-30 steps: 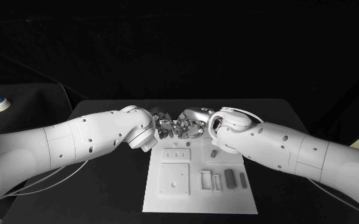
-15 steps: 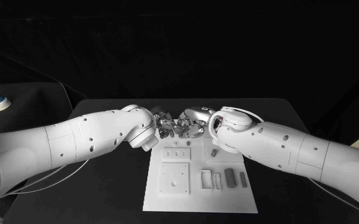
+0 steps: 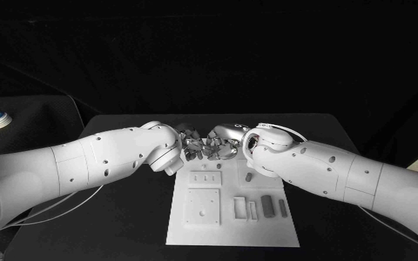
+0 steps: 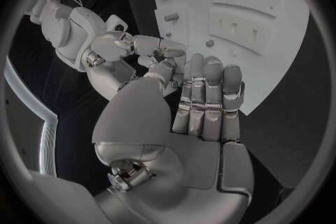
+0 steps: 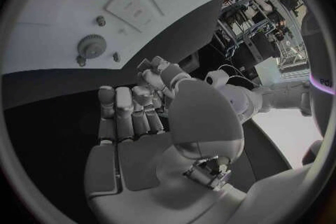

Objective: Assemble the parts on the task board

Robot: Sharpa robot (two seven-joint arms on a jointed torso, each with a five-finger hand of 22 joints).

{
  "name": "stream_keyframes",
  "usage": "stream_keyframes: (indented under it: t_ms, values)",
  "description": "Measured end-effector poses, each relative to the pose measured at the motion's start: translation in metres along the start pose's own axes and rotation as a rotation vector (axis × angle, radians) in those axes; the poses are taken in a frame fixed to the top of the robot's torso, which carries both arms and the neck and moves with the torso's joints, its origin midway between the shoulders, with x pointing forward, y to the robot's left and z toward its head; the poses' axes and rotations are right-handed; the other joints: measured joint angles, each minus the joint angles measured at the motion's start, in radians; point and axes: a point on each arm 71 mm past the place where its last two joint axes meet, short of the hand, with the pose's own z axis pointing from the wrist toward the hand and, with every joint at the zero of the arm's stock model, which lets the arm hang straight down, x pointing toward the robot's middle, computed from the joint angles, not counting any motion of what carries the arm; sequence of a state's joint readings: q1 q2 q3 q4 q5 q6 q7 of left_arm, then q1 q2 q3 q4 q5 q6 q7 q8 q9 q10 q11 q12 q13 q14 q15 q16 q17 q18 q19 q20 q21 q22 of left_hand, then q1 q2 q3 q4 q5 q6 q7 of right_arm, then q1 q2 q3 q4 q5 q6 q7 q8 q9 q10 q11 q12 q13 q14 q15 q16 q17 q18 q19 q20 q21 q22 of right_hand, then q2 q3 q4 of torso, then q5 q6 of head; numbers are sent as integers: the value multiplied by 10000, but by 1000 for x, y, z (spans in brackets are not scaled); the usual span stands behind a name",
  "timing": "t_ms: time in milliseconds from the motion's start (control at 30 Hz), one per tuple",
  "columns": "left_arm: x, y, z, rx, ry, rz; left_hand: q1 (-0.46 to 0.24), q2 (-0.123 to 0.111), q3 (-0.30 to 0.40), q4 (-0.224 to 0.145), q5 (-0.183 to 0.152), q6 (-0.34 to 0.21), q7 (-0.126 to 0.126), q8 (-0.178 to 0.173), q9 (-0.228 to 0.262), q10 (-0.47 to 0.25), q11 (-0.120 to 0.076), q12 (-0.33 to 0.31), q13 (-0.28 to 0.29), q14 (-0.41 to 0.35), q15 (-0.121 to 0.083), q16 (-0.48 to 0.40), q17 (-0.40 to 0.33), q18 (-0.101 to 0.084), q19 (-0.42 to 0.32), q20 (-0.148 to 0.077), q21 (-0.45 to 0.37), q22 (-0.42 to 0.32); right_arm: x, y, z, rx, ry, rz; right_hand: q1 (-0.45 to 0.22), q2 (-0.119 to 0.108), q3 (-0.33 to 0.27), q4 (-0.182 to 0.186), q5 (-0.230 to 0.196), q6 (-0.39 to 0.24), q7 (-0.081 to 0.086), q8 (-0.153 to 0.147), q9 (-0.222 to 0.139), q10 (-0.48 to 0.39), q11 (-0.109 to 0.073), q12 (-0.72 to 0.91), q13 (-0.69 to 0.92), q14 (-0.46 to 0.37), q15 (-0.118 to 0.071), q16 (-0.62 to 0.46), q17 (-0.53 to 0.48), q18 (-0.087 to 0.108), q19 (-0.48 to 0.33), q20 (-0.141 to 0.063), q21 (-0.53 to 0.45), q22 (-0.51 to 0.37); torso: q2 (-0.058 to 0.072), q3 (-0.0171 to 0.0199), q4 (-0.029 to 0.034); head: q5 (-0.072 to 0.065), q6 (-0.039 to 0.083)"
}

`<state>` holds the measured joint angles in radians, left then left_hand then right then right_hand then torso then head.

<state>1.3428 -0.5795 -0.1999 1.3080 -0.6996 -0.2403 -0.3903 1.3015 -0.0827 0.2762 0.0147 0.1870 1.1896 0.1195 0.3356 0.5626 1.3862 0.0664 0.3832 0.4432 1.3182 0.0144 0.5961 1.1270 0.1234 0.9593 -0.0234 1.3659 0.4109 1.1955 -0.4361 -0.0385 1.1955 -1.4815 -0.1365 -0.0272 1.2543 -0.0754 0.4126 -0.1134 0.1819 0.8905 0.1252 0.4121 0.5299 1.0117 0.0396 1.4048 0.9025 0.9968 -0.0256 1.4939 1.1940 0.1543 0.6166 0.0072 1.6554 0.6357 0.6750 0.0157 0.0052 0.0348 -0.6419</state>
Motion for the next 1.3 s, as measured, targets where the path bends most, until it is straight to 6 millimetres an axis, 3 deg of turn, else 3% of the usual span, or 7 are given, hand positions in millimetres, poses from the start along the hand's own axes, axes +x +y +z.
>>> stream_keyframes:
  t_ms: [100, 333, 600, 1067, 1300]
  values:
    - [0, 0, 0, -7, -9, -31, 0, 0, 120, 119, -1, 39, -2, 13, 1, -1, 1, 0, 8, 0, 0, 34, 27, -2, 0, 0, 13, 0, 0, 0, 0, 5, -2, -2, 0, 0, 0, 0, 0, 0, 0, 0, 0, 0, 0, 0, 0, 0, 1, 0, 0, 0, 0, 0, 0, 0, 0, -3, 0, -4, -7]
    - [-1, 1, 1, -60, -27, -177, 1, -1, 310, 310, -7, 278, 13, 139, 7, 239, -64, 0, 51, 200, -89, 190, 123, -95, 92, -89, 201, 54, -1, 0, 1, 15, -18, -5, -288, -287, -71, 72, 1, 80, 24, -84, -5, 2, 2, 0, -30, 51, -20, 0, -27, 0, 0, 0, 0, -15, 0, -2, 3, -14, -34]
    - [-2, 3, 2, -156, -90, -388, 1, -1, 357, 357, 57, 356, 14, 141, 7, 321, -52, 45, 71, 326, -178, 278, 166, -132, 167, -86, 341, 88, -1, -1, 2, 71, -34, -11, -758, -588, -281, 119, 2, -245, 382, -577, -209, -87, -10, 0, -143, 54, -16, 0, -97, 1, 0, 0, 0, -88, 2, 1, 3, -19, -49]
    - [-6, 7, 3, -341, -243, -686, 0, -1, 461, 461, 263, 551, 16, 185, 8, 507, -46, 89, 102, 526, -264, 456, 245, -195, 349, -125, 511, 161, 1, -16, -3, 389, -2, 1, -976, -703, -482, 128, 2, -671, 378, -791, -306, -240, 12, -107, -215, -39, -7, 0, -138, -5, -1, 0, 0, -143, 3, 7, 2, -22, -97]
    - [-8, 9, 4, -532, -279, -748, -44, 43, 536, 536, 482, 666, -53, 416, 241, 610, -149, 126, 125, 632, -294, 538, 286, -303, 455, -162, 621, 198, -2, -43, -16, 977, -42, -58, -1016, -744, -510, 100, 2, -704, 406, -827, -317, -289, 33, -107, -224, -42, -5, -1, -148, -5, -1, 0, 0, -143, 3, 13, 3, 17, -140]
